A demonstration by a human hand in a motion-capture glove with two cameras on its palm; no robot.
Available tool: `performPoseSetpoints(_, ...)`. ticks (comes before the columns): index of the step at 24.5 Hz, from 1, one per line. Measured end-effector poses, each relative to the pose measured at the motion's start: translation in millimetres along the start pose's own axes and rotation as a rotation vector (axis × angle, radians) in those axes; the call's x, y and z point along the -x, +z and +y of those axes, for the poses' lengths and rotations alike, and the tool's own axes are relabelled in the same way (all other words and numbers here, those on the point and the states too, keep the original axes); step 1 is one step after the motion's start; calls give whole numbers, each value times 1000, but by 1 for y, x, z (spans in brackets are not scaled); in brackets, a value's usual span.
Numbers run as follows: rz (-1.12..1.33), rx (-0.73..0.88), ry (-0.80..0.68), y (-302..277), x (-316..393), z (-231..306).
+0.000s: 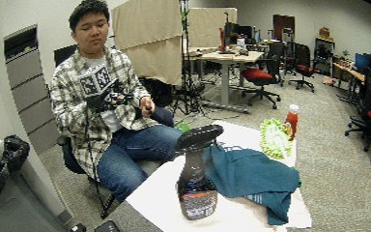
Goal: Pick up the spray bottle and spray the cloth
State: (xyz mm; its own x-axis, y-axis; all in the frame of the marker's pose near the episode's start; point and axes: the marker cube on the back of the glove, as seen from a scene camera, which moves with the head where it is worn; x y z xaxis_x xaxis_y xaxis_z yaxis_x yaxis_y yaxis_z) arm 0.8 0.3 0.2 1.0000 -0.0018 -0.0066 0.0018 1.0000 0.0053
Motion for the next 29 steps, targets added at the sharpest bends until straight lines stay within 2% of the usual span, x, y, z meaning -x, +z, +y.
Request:
performPoseSetpoints(16,-10,13,32,7,-8,-9)
performPoseSetpoints(29,-69,-59,152,6,-66,-79)
